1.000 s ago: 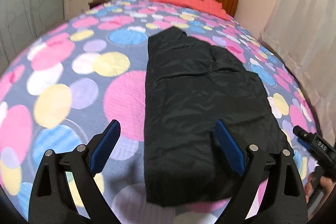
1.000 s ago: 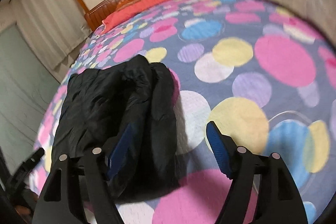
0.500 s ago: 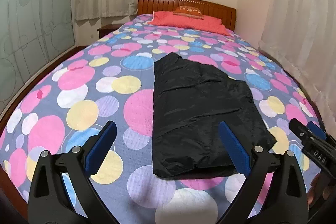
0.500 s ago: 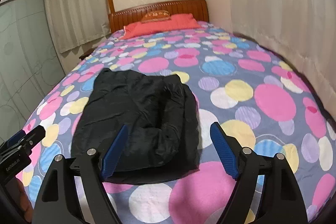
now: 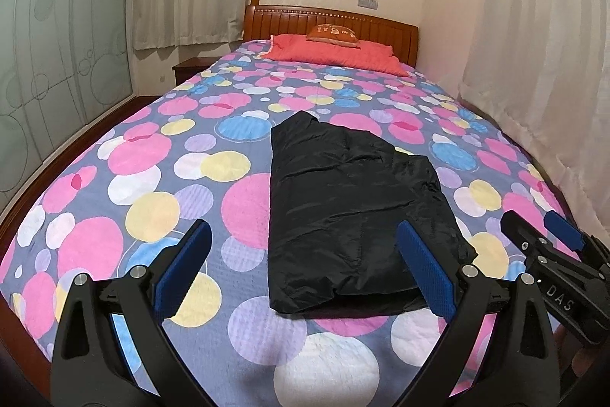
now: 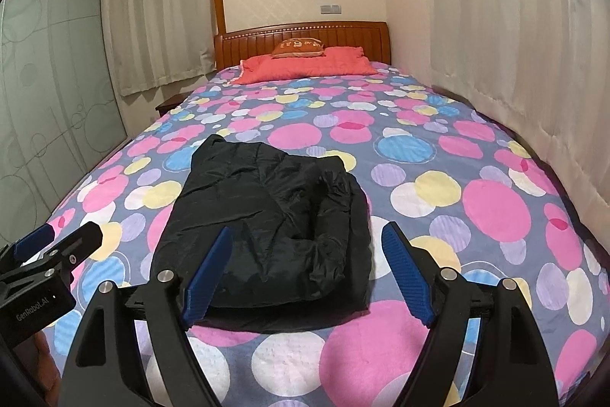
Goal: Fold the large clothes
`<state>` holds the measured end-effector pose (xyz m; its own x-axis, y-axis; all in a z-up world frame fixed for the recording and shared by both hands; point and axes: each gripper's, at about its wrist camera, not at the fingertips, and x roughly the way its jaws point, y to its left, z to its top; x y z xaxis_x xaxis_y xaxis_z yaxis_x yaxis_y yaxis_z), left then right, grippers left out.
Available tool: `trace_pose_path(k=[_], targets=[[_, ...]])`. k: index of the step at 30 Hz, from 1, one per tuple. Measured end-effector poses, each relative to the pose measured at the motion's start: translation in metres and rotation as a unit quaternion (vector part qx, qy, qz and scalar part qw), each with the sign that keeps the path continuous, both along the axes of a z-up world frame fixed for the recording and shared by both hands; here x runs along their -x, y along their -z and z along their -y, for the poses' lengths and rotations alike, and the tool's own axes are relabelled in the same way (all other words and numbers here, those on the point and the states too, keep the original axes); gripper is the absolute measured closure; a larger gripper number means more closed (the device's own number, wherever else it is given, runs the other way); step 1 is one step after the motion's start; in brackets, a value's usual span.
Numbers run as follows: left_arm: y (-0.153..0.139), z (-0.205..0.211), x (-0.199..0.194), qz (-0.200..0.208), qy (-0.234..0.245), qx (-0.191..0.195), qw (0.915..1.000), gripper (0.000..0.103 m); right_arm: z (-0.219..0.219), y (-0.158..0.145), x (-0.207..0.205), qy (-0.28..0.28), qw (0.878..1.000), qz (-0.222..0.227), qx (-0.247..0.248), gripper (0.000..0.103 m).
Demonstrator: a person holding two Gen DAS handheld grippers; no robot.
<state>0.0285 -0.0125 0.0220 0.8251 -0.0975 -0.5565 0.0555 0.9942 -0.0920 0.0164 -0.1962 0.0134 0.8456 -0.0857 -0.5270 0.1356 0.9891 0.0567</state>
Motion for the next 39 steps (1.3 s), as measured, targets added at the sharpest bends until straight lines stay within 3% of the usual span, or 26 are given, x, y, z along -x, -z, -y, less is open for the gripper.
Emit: trace_pose_path(k=[39], targets=[[0.0,-0.0024,0.0077,-0.001,-0.006,0.001,1.0,0.005,-0.01,0.0005,0.0023,-0.006,1.0,0.001,-0.003,0.024]])
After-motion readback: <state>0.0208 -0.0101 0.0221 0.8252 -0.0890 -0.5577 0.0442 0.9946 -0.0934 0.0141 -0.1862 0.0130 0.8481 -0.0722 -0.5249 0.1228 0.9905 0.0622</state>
